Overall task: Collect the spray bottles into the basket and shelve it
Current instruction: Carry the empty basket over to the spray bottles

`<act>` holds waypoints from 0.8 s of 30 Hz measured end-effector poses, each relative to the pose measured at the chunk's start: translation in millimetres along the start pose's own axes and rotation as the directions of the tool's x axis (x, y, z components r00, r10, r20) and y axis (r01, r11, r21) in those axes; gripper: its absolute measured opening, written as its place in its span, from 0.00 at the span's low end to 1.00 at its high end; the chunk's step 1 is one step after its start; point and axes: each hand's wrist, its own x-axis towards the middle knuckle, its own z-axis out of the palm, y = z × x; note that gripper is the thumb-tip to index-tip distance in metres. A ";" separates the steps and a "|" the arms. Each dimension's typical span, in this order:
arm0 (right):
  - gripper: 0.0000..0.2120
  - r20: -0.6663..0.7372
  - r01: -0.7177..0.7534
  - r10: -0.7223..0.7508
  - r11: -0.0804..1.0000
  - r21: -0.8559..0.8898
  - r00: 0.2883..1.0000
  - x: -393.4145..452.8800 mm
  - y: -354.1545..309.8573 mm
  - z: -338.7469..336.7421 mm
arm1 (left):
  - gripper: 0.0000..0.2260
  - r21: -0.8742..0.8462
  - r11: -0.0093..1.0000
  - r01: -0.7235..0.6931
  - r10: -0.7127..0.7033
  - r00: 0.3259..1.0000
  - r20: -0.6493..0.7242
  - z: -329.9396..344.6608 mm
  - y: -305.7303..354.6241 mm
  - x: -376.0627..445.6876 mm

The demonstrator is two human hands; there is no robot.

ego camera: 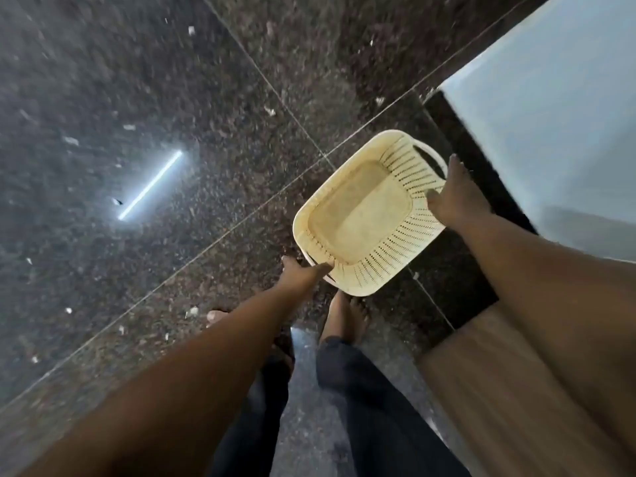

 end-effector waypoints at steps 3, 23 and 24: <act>0.34 -0.049 -0.070 0.083 0.973 0.219 0.995 19.9 -3.7 9.4 | 0.43 -0.121 0.991 -0.054 0.063 0.995 0.073 5.7 -5.4 16.8; 0.18 0.102 -0.015 -0.019 0.944 0.328 0.995 -190.0 -224.2 -31.2 | 0.11 -0.540 0.801 -0.257 0.099 0.948 -0.304 -241.0 -39.5 -200.5; 0.17 0.118 0.014 -0.052 0.952 0.306 0.992 -210.4 -248.6 -33.8 | 0.12 -0.564 0.780 -0.270 0.091 0.941 -0.325 -264.6 -47.8 -218.5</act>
